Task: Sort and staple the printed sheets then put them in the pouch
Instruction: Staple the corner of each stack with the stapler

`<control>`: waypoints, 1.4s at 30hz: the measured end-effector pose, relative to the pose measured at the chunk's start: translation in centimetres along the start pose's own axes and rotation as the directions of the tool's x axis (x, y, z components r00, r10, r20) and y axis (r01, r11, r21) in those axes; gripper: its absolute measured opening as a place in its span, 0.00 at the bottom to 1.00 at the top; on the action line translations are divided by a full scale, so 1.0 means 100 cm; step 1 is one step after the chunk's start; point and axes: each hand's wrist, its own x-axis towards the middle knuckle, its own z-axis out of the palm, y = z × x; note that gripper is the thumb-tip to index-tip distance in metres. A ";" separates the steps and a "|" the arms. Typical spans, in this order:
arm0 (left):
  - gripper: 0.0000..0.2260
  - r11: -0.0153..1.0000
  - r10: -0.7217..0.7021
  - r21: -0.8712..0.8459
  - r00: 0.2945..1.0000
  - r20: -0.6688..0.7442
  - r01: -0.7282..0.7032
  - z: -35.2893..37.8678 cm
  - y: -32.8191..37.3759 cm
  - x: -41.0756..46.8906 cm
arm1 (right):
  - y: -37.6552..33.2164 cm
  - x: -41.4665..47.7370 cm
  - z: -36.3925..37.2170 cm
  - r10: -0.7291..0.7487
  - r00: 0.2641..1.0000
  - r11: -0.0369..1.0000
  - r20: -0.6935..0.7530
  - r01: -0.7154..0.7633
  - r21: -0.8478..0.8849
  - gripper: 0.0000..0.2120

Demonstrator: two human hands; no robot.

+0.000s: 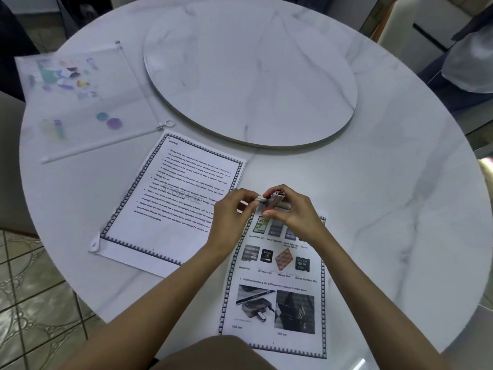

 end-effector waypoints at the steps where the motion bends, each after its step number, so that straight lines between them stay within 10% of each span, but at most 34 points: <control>1: 0.04 1.000 -0.020 -0.004 1.000 0.005 0.020 0.000 -0.001 -0.001 | 0.001 0.000 0.001 0.005 1.000 1.000 0.001 -0.005 -0.004 0.15; 9: 0.17 0.970 -0.137 0.232 0.959 0.249 0.078 0.002 -0.024 -0.024 | 0.004 0.002 -0.001 0.068 0.997 0.998 0.049 -0.068 0.011 0.14; 42: 0.13 0.977 -0.111 0.196 0.983 0.148 0.081 0.002 -0.015 -0.028 | -0.001 -0.001 0.023 0.044 0.999 0.995 -0.025 -0.042 0.086 0.13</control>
